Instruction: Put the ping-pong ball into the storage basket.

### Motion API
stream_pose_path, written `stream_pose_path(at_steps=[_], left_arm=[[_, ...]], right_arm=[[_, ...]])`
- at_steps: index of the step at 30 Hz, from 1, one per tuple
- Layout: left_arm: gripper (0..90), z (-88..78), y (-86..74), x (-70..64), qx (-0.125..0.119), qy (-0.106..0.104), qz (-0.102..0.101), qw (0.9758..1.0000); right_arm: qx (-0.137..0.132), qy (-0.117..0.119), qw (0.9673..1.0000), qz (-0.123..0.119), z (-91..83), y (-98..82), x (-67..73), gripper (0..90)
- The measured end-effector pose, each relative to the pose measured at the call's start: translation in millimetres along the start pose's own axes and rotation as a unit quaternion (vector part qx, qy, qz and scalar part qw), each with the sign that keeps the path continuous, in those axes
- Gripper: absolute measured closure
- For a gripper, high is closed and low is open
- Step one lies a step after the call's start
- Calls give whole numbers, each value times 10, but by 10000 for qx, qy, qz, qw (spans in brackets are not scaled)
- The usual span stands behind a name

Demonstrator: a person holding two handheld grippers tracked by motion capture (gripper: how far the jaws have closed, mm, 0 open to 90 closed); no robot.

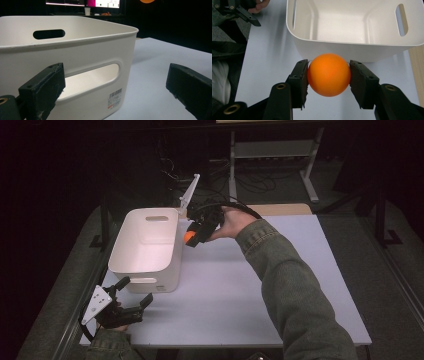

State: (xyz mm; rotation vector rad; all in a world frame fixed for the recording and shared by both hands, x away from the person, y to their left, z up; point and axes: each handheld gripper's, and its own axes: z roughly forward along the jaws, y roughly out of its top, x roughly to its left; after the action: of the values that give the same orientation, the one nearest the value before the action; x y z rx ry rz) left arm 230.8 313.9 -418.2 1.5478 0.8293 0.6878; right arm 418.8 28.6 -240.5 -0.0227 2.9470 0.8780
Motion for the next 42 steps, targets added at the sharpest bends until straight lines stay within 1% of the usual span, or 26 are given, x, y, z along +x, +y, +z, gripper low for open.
stream_pose_path(at_steps=[9, 13, 17, 21, 24, 27, 34, 42], left_arm=[[18, 1, 0, 2, 7, -6, -2, 10000], [17, 0, 0, 1, 4, -12, -4, 10000], [17, 1, 0, 0, 2, -11, 0, 10000], [18, 0, 0, -1, 1, -9, -1, 10000], [17, -1, 0, -1, -4, -9, -2, 10000], [18, -1, 1, -1, -9, -16, -9, 10000], [17, -4, 1, 1, -21, -16, -42, 10000], [17, -8, 2, 2, -35, -22, -55, 10000]], right_arm=[[14, 57, 10000, -58, 61, 127, -11, 498], [4, 90, 9999, -120, 102, 188, -3, 498], [62, 105, 9998, -176, 137, 254, 14, 498], [-4, 131, 9996, -232, 160, 327, 18, 498], [3, 170, 9995, -269, 195, 373, 21, 497], [-33, 247, 9994, -251, 240, 406, -3, 498], [-32, 319, 9992, -242, 356, 495, -67, 498], [-55, 388, 9987, -329, 480, 596, -96, 498]])
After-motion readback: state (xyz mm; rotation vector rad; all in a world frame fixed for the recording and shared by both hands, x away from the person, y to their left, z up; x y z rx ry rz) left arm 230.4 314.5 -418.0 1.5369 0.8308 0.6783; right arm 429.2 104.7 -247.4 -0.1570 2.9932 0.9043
